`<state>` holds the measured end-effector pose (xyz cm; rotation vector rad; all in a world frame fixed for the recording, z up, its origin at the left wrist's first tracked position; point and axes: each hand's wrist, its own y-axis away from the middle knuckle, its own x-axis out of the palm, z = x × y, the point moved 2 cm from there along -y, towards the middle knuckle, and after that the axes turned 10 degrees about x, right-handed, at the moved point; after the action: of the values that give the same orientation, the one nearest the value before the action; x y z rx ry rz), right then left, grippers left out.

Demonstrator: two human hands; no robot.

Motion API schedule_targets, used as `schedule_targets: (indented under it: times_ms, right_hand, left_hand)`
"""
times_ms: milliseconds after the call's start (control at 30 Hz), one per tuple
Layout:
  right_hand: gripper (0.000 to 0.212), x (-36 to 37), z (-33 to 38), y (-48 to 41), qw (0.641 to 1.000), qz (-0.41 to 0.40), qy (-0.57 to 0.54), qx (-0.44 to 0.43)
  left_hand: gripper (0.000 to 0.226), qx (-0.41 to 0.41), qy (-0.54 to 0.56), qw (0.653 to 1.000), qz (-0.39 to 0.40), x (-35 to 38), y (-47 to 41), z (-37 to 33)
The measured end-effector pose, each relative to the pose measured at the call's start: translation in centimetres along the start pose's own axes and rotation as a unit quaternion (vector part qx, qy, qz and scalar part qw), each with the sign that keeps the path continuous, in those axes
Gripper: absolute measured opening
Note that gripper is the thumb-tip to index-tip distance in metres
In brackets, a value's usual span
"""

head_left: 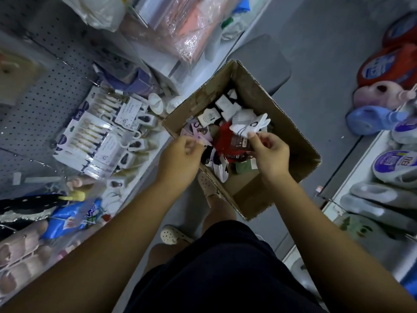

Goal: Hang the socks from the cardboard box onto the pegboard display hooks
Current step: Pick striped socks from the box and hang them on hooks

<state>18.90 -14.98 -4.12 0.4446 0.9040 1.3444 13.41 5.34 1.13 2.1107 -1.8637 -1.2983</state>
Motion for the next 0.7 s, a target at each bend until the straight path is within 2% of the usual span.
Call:
schedule_targets:
  times_ms: [100, 200, 267, 367, 467, 567, 600, 700]
  right_hand:
    - [0.016, -2.1, 0.7, 3.3, 0.998, 0.045, 0.008, -0.045]
    - [0.017, -3.7, 0.7, 6.0, 0.994, 0.096, 0.001, -0.053]
    - [0.020, -4.5, 0.6, 7.4, 0.989, 0.137, -0.018, -0.048]
    - [0.018, -5.4, 0.6, 9.1, 0.981, 0.183, -0.018, -0.065]
    - [0.015, -6.1, 0.9, 10.2, 0.976, 0.199, -0.015, -0.083]
    - [0.011, -6.9, 1.2, 11.1, 0.976, 0.189, 0.003, -0.105]
    - [0.011, -6.9, 1.3, 11.2, 0.977, 0.182, 0.014, -0.114]
    - [0.013, -6.8, 1.1, 11.8, 0.974, 0.168, 0.038, -0.145]
  left_hand:
    - [0.032, -0.096, 0.161, 0.980, 0.063, 1.3, 1.6, -0.3]
    - [0.047, -0.176, 0.295, 0.936, 0.083, 2.2, 2.4, -1.4]
    - [0.052, -0.199, 0.339, 0.914, 0.095, 2.7, 2.6, -2.4]
    - [0.037, -0.225, 0.368, 0.895, 0.114, 3.3, 2.7, -3.3]
    - [0.028, -0.226, 0.357, 0.895, 0.141, 3.6, 3.2, -3.6]
    - [0.015, -0.201, 0.346, 0.910, 0.108, 3.4, 3.9, -3.3]
    - [0.015, -0.186, 0.342, 0.917, 0.085, 3.2, 4.2, -3.1]
    - [0.033, -0.135, 0.322, 0.937, 0.024, 2.5, 5.5, -2.9]
